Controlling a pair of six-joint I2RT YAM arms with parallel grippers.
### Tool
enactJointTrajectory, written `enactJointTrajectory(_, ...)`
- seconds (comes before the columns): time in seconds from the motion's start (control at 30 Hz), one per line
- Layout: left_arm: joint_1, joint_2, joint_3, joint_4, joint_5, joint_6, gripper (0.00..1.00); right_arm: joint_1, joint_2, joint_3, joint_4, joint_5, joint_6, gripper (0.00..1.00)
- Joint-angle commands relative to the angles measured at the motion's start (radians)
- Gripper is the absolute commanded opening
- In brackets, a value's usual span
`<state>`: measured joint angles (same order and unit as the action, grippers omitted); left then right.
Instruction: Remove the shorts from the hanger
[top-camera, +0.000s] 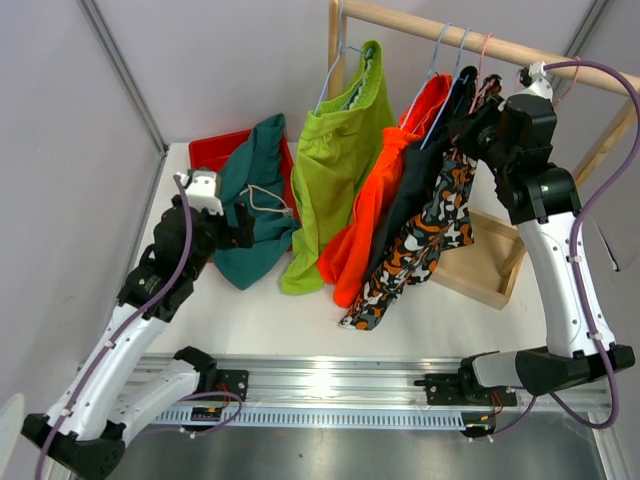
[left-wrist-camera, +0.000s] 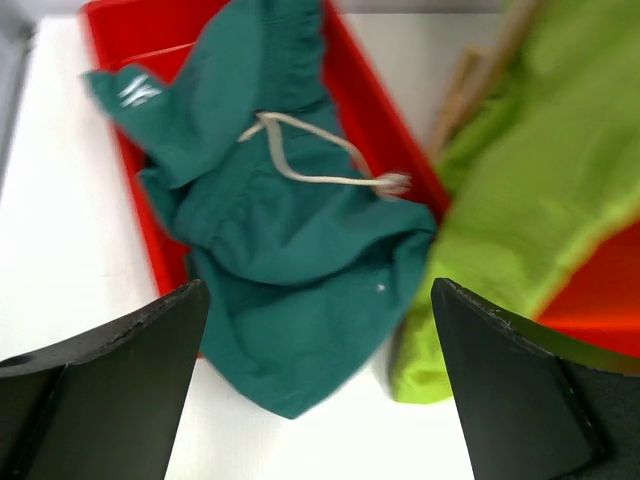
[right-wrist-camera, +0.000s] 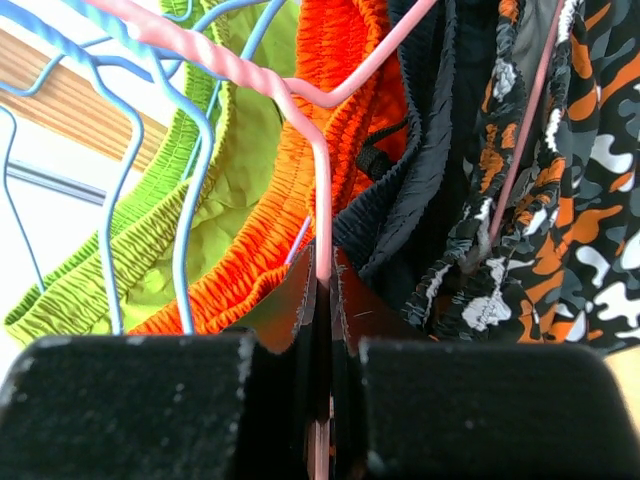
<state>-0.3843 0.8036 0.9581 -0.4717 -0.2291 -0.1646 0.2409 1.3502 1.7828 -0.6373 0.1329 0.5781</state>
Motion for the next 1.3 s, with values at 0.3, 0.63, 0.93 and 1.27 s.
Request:
enactJointTrajectory(0.3, -0.522, 0.1, 0.358, 0.105, 0.192, 0.082, 0.99, 0.008, -0.134, 0.214, -0.073, 0.071, -0.035, 0.0)
enactJointTrajectory(0.63, -0.833, 0.347, 0.367, 0.41, 0.369, 0.074, 0.99, 0.018, -0.25, 0.07, -0.068, -0.002, 0.061, 0.0)
enactJointTrajectory(0.93, -0.91, 0.56, 0.433, 0.581, 0.415, 0.051, 0.99, 0.02, -0.284, 0.033, -0.071, -0.013, 0.066, 0.0)
enactJointTrajectory(1.27, -0.915, 0.689, 0.488, 0.654, 0.356, 0.066, 0.99, 0.021, -0.33, -0.014, -0.067, -0.049, 0.098, 0.0)
